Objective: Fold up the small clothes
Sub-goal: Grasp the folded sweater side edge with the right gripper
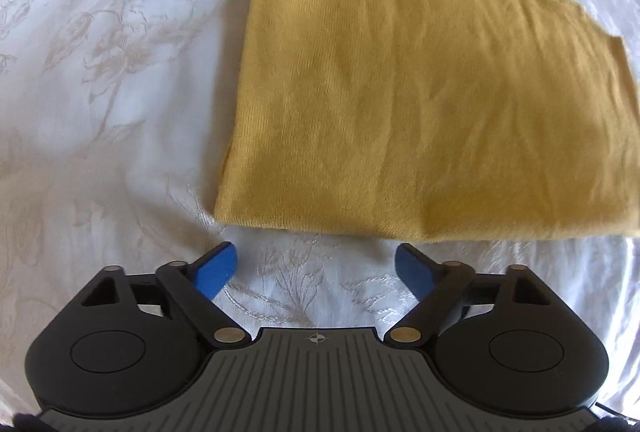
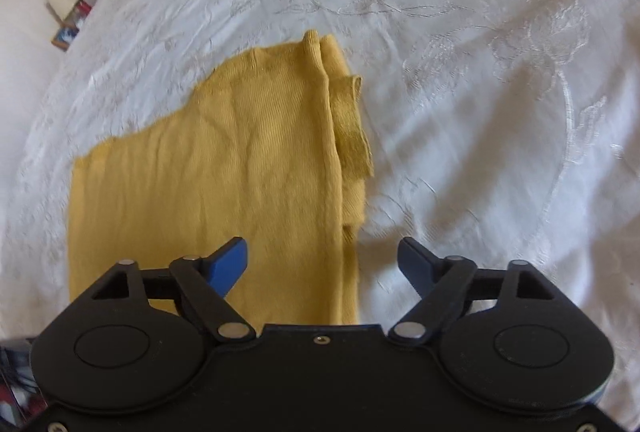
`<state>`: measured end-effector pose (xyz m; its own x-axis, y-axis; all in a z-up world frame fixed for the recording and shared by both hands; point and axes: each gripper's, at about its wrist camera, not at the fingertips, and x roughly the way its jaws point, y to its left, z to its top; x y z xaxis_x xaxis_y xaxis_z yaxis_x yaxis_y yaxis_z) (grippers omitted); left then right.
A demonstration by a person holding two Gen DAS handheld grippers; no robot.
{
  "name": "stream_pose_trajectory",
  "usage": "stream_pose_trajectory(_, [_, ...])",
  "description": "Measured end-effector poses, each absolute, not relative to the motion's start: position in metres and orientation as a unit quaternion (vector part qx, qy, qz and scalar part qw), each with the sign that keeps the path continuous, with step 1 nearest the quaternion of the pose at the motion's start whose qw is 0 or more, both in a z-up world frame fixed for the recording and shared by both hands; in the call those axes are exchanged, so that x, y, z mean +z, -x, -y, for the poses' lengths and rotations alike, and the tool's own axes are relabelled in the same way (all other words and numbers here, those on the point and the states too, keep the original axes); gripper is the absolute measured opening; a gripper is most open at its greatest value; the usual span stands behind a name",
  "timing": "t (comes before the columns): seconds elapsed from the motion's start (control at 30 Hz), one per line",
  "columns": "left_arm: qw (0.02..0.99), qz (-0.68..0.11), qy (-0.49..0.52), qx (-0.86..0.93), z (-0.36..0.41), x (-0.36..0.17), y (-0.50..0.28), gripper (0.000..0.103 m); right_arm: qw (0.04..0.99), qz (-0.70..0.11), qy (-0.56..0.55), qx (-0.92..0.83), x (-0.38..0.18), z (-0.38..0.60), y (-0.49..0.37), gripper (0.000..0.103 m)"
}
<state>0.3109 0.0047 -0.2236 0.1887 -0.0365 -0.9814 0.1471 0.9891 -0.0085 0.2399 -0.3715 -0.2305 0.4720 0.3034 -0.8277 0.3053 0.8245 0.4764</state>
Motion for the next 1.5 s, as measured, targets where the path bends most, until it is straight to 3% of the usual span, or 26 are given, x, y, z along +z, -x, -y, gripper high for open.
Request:
stream_pose_trajectory(0.2, [0.790,-0.608,-0.036,-0.066,0.006,-0.200,-0.320,0.085,0.785,-0.523,-0.330,0.039,-0.255,0.373,-0.266,0.103])
stream_pose_trajectory(0.67, [0.817,-0.562,-0.059,-0.114,0.077,-0.190,-0.391,0.085,0.792,-0.527,-0.295,0.088,-0.263,0.368,-0.297,0.103])
stream_pose_trajectory(0.97, [0.809,-0.571,-0.083,-0.113,0.124,-0.223,-0.431,0.086,0.819,-0.521,-0.208,0.118,-0.261,0.351,-0.291,0.103])
stream_pose_trajectory(1.17, [0.803,-0.576,-0.116,-0.105,0.133,-0.244,-0.436,0.095,0.813,-0.503,-0.266,0.124,-0.264,0.370,-0.286,0.103])
stream_pose_trajectory(1.5, [0.813,-0.569,-0.078,-0.098,0.122,-0.216,-0.395,0.088,0.786,-0.479,-0.363,0.148,-0.273,0.398,-0.283,0.103])
